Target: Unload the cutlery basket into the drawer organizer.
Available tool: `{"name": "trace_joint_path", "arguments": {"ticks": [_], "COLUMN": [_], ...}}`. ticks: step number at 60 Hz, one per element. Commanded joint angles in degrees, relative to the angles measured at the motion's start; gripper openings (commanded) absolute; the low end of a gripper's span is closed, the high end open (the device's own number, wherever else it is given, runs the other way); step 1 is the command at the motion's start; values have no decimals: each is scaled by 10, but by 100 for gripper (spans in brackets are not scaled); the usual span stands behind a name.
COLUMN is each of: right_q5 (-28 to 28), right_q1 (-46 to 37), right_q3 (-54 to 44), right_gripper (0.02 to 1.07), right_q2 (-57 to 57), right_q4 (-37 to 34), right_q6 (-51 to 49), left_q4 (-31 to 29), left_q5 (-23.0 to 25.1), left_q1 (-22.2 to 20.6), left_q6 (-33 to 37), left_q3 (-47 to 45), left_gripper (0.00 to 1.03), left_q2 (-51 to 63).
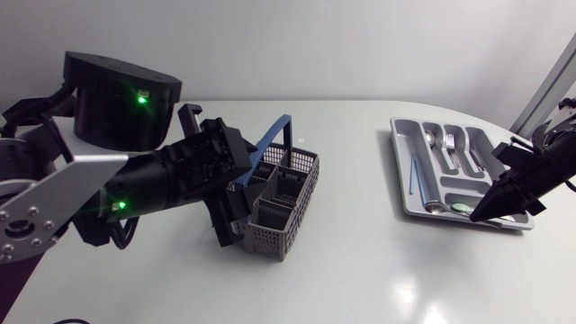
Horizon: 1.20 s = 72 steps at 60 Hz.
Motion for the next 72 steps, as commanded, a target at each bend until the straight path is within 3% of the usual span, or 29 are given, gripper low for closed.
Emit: {"name": "trace_joint_path", "arguments": {"ticks": [1,32,53,64,66,68,69,72], "right_q5": [6,58,123,126,126,126,126,129], "right_q1": [-24,-88,-63,-61,-61,-61,-61,-61], "right_q3": [35,141,78,52,44,30,20,-8], "right_gripper": [9,8,8,9,17,40,58,97], "right_q2": [39,136,123,112,108,98,91,71], "right_q4": [-13,59,222,253,267,286,298,332], "right_q6": [-43,-38,-12,-34,-36,-37,-37,-37], "left_q4": [-7,-3,-3,-3,-3,-4,-4,-4], "left_q5": [4,5,4,5,5,5,5,5], "left_q1": [4,-6,-8,-7,-7,-7,-6,-4], "left_q6": [-13,-24,-25,-25,-25,-25,-25,-25], "left_q3": [15,14,10,4,3,1,1,-1], "left_gripper": [66,66,66,66,66,66,66,66], "left_q2": [-7,-7,-11,-18,-19,-20,-21,-23]}}
